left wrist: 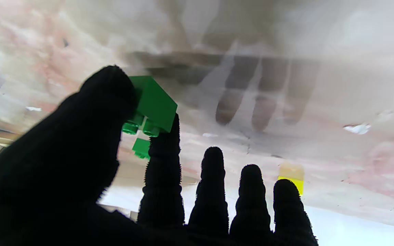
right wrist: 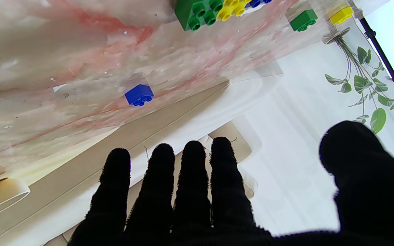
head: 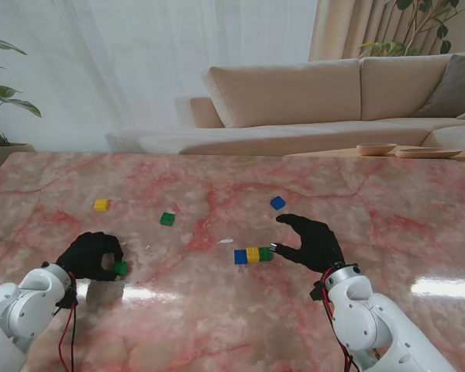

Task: Build a two-level staggered structure with toy bricks

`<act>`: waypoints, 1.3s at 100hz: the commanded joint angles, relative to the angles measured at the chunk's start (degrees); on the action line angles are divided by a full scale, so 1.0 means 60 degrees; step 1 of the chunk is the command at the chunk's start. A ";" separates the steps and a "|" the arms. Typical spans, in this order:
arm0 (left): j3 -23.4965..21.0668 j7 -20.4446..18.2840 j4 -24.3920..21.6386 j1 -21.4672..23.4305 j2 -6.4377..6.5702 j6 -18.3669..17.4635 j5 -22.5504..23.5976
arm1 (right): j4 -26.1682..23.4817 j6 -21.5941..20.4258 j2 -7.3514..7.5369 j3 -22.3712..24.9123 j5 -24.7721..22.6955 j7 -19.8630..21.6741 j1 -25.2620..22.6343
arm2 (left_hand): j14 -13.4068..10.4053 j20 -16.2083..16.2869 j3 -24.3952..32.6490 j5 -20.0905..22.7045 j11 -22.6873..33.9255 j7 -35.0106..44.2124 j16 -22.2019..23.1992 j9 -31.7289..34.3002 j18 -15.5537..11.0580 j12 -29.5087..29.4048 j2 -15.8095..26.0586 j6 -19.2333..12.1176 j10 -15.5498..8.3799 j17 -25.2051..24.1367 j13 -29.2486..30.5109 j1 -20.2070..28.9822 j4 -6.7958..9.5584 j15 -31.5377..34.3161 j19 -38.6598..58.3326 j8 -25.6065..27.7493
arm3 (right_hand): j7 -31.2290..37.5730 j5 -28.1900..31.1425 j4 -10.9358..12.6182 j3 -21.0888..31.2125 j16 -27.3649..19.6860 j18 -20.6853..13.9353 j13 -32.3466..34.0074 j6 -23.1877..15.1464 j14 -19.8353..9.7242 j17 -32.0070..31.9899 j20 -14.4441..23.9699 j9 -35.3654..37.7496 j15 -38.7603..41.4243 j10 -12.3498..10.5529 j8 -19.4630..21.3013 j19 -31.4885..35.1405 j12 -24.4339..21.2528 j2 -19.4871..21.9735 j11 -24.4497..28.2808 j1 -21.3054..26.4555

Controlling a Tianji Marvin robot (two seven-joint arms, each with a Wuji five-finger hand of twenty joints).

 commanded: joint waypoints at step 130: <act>0.5984 0.2593 0.1921 -0.3399 -0.0915 0.1016 -0.1852 | -0.0053 0.0039 -0.0038 0.0282 0.0214 0.0131 -0.0325 | 0.0070 -0.0075 0.0283 -0.0013 -0.0033 0.0123 -0.0081 -0.0330 -0.0165 -0.0051 0.0738 -0.0286 -0.0084 -0.0133 -0.0283 0.0353 0.0144 0.0084 -0.0204 0.0386 | 0.0128 0.0049 0.0140 0.0237 -0.0075 -0.0002 -0.0109 -0.0069 0.0042 -0.0030 -0.0197 0.0040 -0.0046 0.0003 -0.0161 0.0000 0.0034 -0.0134 0.0010 0.0065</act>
